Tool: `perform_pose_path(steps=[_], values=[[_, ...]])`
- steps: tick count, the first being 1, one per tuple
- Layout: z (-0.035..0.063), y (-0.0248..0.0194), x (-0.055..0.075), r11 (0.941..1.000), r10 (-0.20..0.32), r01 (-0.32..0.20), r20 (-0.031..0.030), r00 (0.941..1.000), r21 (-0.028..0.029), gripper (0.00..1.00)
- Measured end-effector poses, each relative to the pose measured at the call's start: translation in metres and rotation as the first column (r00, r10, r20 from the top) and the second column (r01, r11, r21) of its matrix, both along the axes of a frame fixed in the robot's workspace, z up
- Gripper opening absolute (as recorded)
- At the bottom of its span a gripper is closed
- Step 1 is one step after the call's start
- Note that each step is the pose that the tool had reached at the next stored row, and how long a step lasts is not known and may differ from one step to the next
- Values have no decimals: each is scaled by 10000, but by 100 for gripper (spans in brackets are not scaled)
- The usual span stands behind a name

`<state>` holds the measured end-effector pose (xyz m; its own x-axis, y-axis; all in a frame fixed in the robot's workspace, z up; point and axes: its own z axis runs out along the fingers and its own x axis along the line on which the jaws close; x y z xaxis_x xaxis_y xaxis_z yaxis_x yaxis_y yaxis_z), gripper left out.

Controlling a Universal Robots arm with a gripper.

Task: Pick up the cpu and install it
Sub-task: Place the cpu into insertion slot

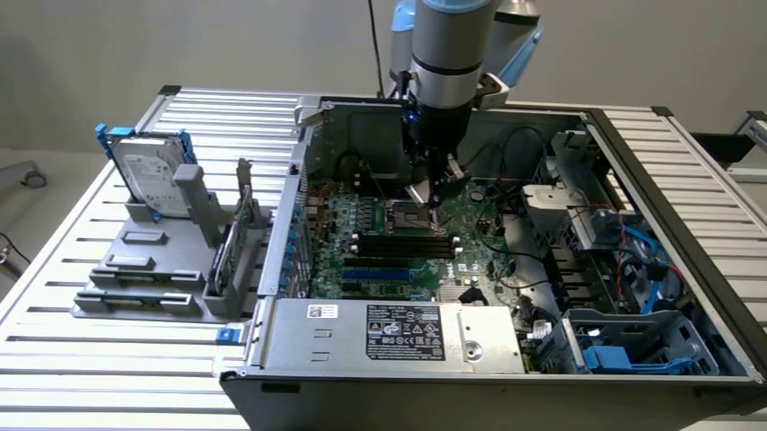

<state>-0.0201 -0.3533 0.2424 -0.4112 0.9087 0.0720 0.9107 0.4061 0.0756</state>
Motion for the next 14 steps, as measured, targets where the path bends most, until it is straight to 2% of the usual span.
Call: perform_pose_path(steps=[8,14], values=[[-16,2,-15,9976,-689,689,-89,9976,-3,55],[-42,16,-78,9945,-1049,1049,-95,9944,-4,55]])
